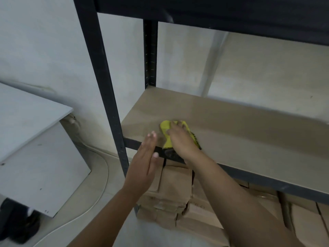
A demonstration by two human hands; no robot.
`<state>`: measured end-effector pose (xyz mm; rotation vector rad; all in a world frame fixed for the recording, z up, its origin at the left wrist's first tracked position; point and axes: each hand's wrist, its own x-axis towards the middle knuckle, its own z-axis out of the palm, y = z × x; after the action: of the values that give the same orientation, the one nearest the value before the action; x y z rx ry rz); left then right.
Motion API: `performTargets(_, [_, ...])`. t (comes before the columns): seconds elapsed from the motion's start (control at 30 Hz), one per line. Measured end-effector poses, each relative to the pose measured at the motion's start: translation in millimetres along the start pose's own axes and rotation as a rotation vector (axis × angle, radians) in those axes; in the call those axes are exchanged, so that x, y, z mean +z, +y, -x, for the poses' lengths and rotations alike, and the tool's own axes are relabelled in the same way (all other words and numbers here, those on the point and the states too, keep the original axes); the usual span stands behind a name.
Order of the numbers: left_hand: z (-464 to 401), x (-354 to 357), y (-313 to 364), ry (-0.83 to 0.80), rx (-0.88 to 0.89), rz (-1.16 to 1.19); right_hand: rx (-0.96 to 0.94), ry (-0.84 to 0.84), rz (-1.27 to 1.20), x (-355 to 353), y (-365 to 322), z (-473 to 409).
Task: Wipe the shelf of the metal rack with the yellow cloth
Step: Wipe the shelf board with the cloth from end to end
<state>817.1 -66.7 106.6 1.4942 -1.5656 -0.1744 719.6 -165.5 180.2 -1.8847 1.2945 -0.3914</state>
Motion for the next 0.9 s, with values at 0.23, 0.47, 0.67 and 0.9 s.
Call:
performTargets(0.23, [-56.5, -1.1, 72.3, 0.051, -0.120, -0.186, -0.013, 0.198, -0.939, -62.6, 25.6, 18.9])
performTargets(0.47, [-64.3, 43.6, 72.3, -0.316, -0.183, -0.828, -0.169, 0.123, 0.572, -64.4, 78.0, 16.3])
performTargets(0.67, [-64.7, 18.8, 51.6, -0.320, -0.212, -0.897, -0.137, 0.076, 0.657, -61.3, 82.8, 11.2])
performTargets(0.9, [-120.2, 9.4, 4.7, -0.405, -0.442, -0.913, -0.127, 0.061, 0.701, -62.7, 81.6, 8.3])
